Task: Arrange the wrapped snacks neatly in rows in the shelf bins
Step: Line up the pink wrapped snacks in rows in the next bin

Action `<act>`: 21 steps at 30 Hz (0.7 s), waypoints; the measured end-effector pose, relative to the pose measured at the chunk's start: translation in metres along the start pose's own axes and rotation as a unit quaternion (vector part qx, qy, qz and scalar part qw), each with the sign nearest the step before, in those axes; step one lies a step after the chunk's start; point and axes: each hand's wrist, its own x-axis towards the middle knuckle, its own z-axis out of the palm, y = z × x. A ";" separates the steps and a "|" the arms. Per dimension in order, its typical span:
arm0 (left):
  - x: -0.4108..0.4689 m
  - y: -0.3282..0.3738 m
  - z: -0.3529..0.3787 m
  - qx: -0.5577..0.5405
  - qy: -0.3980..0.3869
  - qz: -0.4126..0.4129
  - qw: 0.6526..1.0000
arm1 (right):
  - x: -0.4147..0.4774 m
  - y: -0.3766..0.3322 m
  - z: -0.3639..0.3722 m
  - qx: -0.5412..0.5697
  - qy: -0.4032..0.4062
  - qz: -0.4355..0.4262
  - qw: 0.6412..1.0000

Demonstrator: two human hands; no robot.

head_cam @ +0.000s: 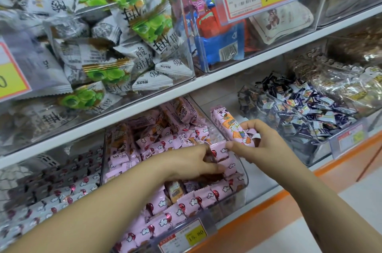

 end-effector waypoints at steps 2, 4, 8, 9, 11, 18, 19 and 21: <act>-0.002 0.005 -0.003 0.077 0.003 -0.008 0.997 | -0.001 0.000 0.000 0.007 -0.002 0.000 1.000; 0.001 0.009 -0.003 0.127 0.000 -0.011 0.992 | 0.000 0.001 0.001 0.009 -0.001 0.002 1.000; -0.001 0.011 -0.008 0.072 -0.044 -0.021 0.996 | 0.000 0.001 0.002 0.011 0.000 0.009 1.000; -0.003 0.010 -0.011 -0.003 -0.072 -0.021 0.997 | 0.000 0.001 0.002 0.012 0.001 0.010 1.000; -0.007 0.008 -0.022 -0.052 -0.105 -0.004 0.993 | -0.001 0.001 0.000 0.010 0.000 0.012 1.000; -0.006 -0.015 -0.034 0.182 -0.031 0.009 0.983 | -0.002 0.001 -0.002 0.012 -0.001 0.004 1.000; -0.009 -0.016 -0.033 0.196 -0.026 0.003 0.980 | -0.002 0.002 -0.002 0.011 0.000 0.001 1.000; -0.013 -0.021 -0.034 0.217 -0.010 -0.006 0.976 | -0.002 0.002 -0.003 0.007 -0.001 -0.002 1.000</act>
